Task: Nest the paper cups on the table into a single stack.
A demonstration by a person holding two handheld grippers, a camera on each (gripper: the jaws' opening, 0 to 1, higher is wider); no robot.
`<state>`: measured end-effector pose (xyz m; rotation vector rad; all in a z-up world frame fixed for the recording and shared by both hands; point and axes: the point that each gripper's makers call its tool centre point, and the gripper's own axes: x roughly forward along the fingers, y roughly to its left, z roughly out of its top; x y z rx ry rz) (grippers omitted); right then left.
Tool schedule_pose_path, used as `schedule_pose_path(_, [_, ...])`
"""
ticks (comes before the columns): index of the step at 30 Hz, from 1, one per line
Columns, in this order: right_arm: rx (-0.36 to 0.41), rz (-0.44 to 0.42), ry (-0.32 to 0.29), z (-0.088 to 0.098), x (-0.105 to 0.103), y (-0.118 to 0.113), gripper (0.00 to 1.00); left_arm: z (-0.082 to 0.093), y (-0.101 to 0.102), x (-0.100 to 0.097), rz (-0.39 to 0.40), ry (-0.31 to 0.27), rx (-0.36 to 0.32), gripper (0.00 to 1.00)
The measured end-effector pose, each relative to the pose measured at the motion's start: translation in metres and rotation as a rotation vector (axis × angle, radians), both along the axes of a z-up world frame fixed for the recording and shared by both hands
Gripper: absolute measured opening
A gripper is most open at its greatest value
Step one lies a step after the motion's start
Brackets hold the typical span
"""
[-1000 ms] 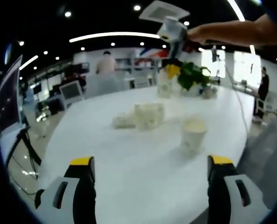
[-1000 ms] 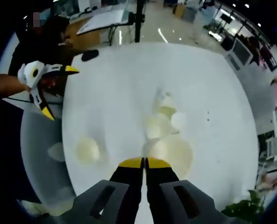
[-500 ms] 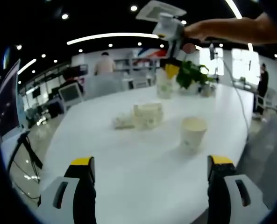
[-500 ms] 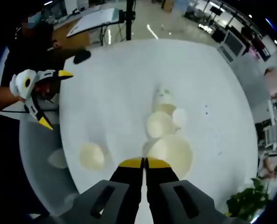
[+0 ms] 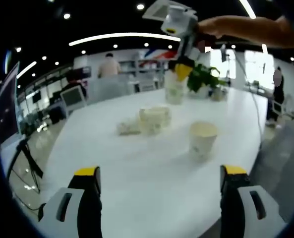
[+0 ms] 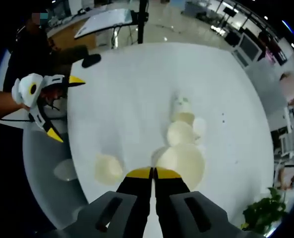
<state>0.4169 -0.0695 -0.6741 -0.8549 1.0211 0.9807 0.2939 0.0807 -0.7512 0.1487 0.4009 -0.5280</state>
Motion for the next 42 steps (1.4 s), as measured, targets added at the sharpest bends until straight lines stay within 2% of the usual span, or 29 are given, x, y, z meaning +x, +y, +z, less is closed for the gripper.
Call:
schedule_pose_path(23, [-0.001,0.076,0.007,0.010,-0.057,0.005,0.00,0.000,-0.001,0.000,-0.002,0.009,-0.001,0.99])
schedule_pose_path(32, [-0.011,0.112,0.028,0.005,-0.081,0.004,0.00,-0.002,-0.003,0.000,-0.010,0.012,0.010,0.99])
schedule_pose_path(42, [-0.004,0.138,0.049,0.003,-0.098,0.005,0.00,-0.002,-0.004,0.000,-0.007,0.014,0.009,0.99])
